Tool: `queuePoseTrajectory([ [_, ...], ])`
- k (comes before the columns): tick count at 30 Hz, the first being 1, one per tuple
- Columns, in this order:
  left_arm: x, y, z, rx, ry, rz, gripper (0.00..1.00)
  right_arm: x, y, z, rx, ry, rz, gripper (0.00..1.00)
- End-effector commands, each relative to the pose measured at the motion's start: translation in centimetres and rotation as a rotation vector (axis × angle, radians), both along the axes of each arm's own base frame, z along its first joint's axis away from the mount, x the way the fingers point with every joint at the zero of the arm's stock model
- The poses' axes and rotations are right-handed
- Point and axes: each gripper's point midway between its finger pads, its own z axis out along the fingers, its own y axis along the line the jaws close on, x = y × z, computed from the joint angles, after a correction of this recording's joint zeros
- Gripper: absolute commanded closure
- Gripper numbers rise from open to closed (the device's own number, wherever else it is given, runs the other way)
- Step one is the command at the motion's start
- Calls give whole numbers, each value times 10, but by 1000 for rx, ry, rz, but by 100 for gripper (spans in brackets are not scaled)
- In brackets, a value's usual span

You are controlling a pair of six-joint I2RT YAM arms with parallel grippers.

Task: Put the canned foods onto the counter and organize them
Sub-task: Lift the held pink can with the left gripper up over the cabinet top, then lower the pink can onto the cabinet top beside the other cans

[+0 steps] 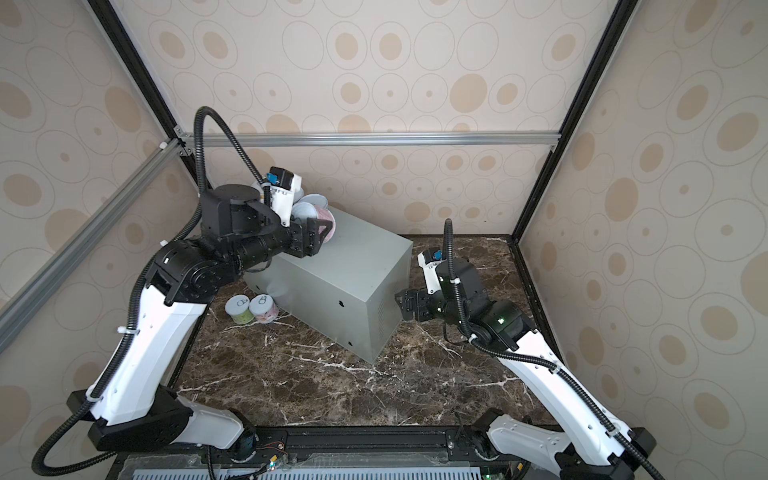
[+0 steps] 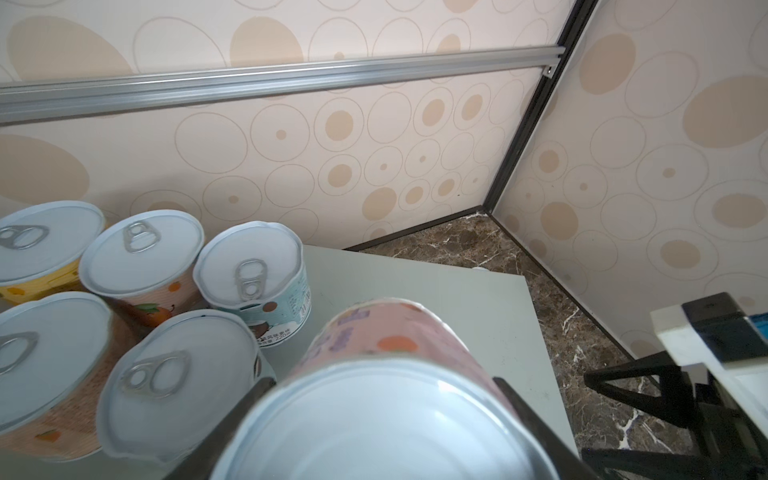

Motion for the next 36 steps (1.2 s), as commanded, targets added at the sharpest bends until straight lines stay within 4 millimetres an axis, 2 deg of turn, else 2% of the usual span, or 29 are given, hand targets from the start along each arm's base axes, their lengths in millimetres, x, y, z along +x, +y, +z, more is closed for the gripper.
queuePoseTrajectory([
  [1,-3,2,26,3,-83,11,42,0,-8,15,-15,-54,-12,10],
  [10,3,-39,-15,115,-4,-32,42,-3,-16,19,-33,-84,-24,10],
  [17,14,-51,-42,168,50,-14,41,-12,-24,17,-38,-102,-25,10],
  [24,22,-63,-57,188,82,-18,33,-16,-31,18,-56,-116,-33,10],
  [28,26,-67,-63,199,93,-15,24,-19,-34,22,-56,-128,-30,10],
  [36,32,-75,-65,196,95,-20,17,-26,-39,25,-63,-134,-26,9],
])
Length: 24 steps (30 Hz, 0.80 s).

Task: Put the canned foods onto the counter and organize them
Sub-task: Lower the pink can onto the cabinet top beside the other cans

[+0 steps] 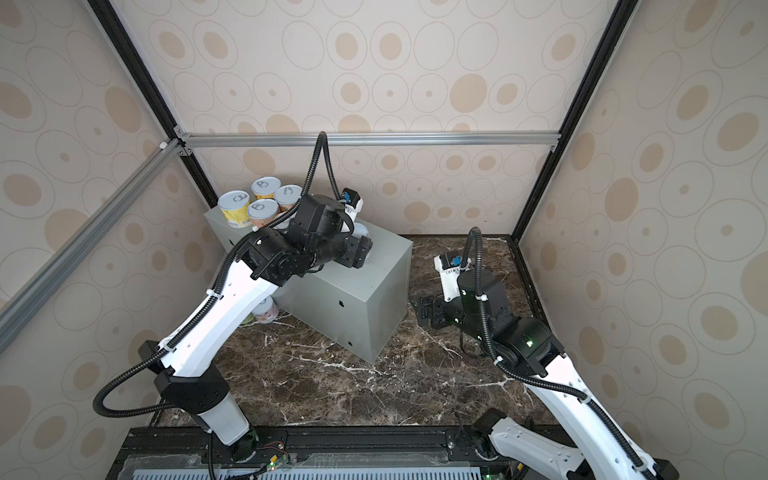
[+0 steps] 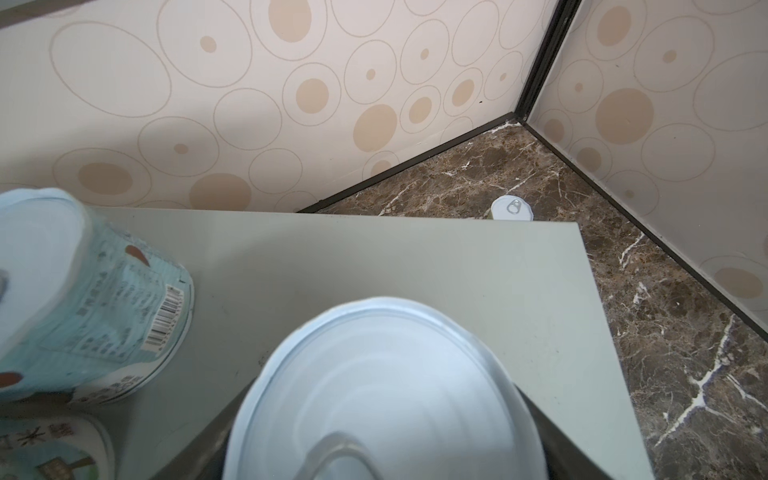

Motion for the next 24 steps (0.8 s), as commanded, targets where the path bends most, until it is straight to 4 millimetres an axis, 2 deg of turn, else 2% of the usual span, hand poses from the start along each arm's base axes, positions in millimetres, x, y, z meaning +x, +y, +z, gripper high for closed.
queuePoseTrajectory([
  [1,-1,-5,15,-25,-31,-10,16,-6,-7,-1,-25,2,-3,10],
  [6,-1,-9,24,-50,-48,-16,11,-12,-13,1,-30,-4,-8,9],
  [10,-7,-11,44,-97,-80,-33,1,-17,-17,3,-39,2,-7,9],
  [13,-10,-7,59,-121,-112,-28,1,-19,-19,8,-45,6,-9,9],
  [17,-19,7,84,-168,-162,-4,1,-23,-22,18,-36,-5,-8,9],
  [21,-37,25,111,-227,-204,0,1,-25,-21,27,-27,-6,-3,9],
  [24,-52,42,120,-260,-222,14,1,-24,-16,33,-13,-5,14,9],
])
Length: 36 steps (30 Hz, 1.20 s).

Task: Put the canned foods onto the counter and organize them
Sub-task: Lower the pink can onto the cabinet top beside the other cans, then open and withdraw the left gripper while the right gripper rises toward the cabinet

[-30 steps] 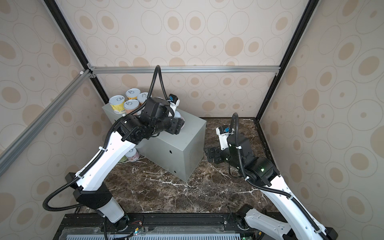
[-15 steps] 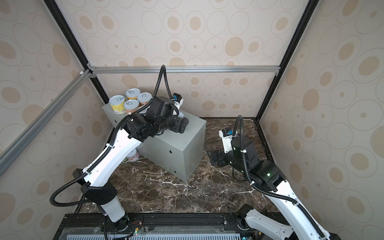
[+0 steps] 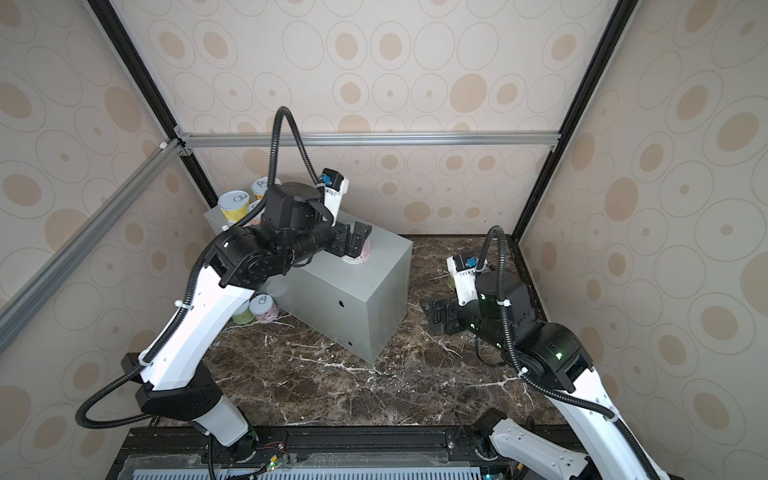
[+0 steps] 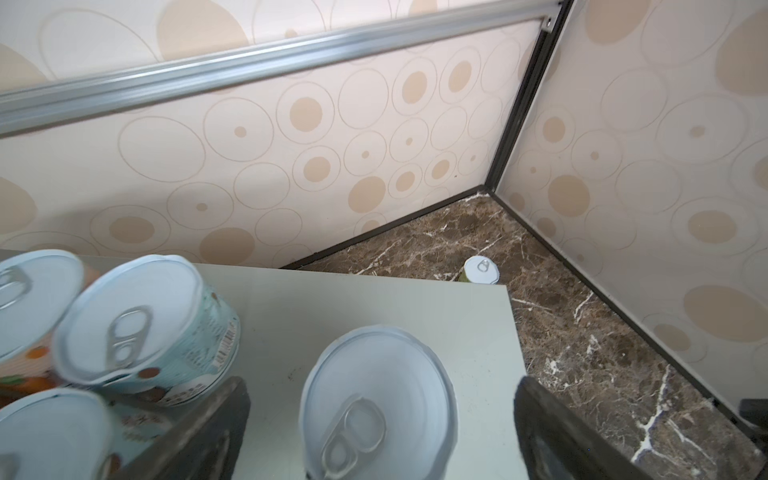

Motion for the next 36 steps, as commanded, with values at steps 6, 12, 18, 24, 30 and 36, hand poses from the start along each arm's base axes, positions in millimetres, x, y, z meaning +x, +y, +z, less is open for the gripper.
queuePoseTrajectory([
  [6,-55,64,24,-134,-76,59,1,9,16,12,-3,22,48,9],
  [12,-82,107,-16,-140,-55,137,1,24,34,24,11,24,83,11],
  [18,-97,137,-72,-117,1,211,1,42,52,33,13,22,105,18],
  [24,-104,149,-134,-120,65,266,1,57,73,38,32,26,133,25],
  [30,-102,144,-201,-55,163,283,1,68,98,37,16,30,164,25],
  [36,-98,140,-243,-29,218,286,1,81,114,39,25,28,169,26],
])
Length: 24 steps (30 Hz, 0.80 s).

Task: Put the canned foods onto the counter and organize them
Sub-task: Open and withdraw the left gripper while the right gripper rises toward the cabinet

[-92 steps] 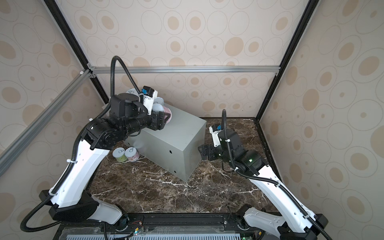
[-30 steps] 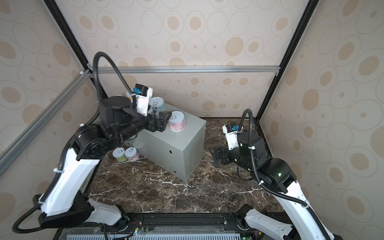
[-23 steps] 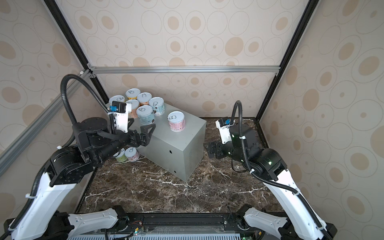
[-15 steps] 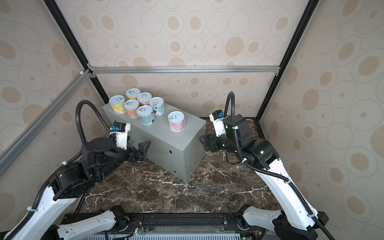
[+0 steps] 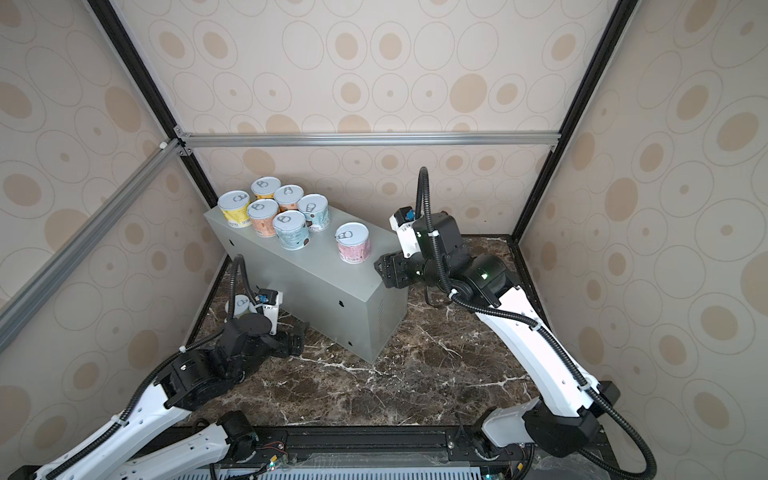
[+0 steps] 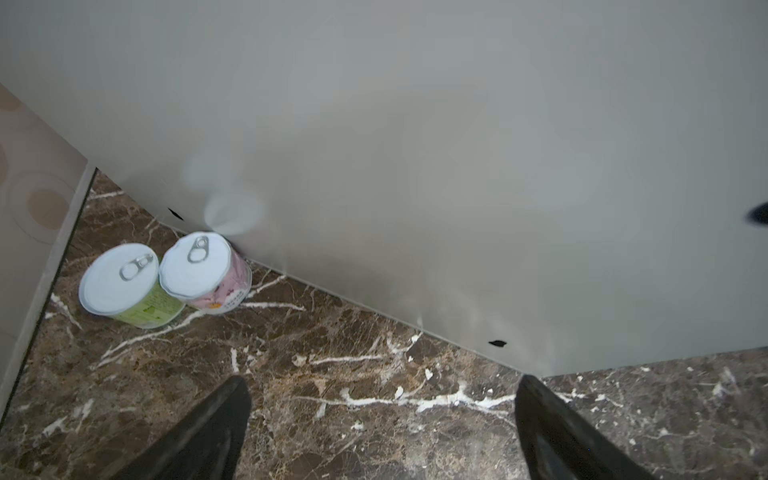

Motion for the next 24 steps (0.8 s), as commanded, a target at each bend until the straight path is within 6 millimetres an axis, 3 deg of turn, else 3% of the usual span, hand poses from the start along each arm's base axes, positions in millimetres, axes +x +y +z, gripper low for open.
queuePoseTrajectory([
  [1,6,-5,4,-74,-28,20,1,6,9,15,32,-33,4,27],
  [10,18,-2,-32,-85,29,21,1,19,37,11,30,-22,29,29],
  [24,30,5,-38,-118,47,20,1,45,60,4,12,-16,32,37],
])
